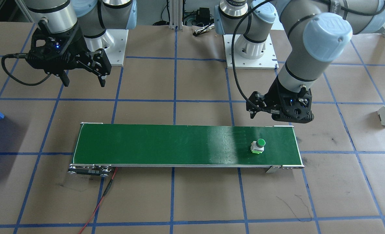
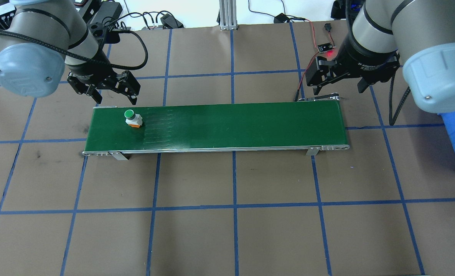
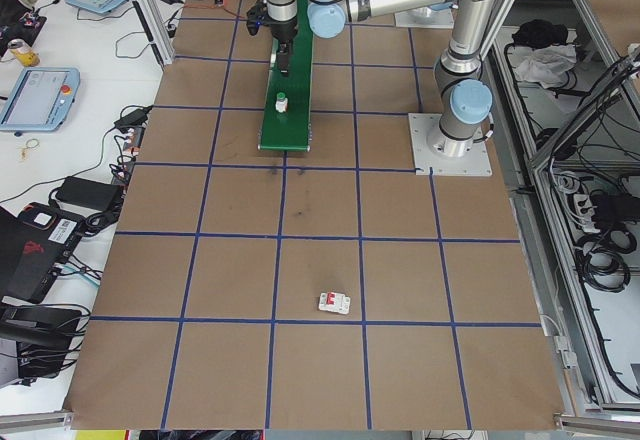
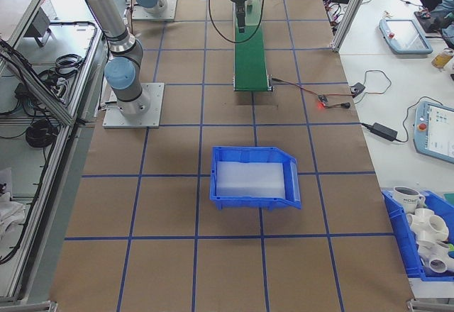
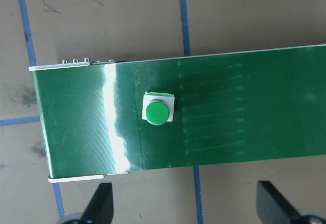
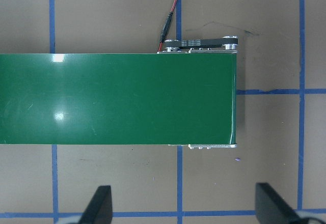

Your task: Move button from left to right

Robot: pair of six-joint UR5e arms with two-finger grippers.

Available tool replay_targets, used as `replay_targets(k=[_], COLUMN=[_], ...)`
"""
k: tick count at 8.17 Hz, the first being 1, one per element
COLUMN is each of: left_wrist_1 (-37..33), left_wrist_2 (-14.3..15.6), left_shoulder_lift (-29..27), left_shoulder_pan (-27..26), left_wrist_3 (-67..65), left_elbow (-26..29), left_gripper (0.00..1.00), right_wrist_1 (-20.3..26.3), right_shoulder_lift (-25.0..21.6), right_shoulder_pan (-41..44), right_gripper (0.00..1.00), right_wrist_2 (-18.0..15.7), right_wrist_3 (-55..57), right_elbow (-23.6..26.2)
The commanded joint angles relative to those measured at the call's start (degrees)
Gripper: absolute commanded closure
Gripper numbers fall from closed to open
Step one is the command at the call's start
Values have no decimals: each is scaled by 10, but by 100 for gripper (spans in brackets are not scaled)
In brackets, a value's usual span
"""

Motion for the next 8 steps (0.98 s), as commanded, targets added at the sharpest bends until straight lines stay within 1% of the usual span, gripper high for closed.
replay_targets(k=[1,2,3,4,5,6,7,8], left_wrist_1=[-37,-59,-55,-54,-54,-53,-52,-51], left_wrist_2=[0,1,4,4,2,2,2,2], left_shoulder_lift=[49,64,64,63,60,60,59,59], left_shoulder_pan=[-34,-36,-36,-36,-34,-34,-34,-34], left_wrist_3=[-32,-32,-31,-28,-28,-28,-27,-29], left_elbow=[1,3,3,3,-1,0,-3,-2], left_gripper=[0,0,0,0,0,0,0,0], right_wrist_1=[-3,-10,-31,-61,-64,-92,-129,-148], right_shoulder_lift=[22,32,63,82,110,133,161,174], right_shoulder_pan=[-6,-23,-45,-49,-49,-49,-49,-49], right_gripper=[0,0,0,0,0,0,0,0], right_wrist_2=[-6,-19,-15,-16,-13,-13,8,31], right_wrist_3=[0,-2,-3,-4,3,3,3,3], right_elbow=[-1,-3,-2,0,1,7,10,13])
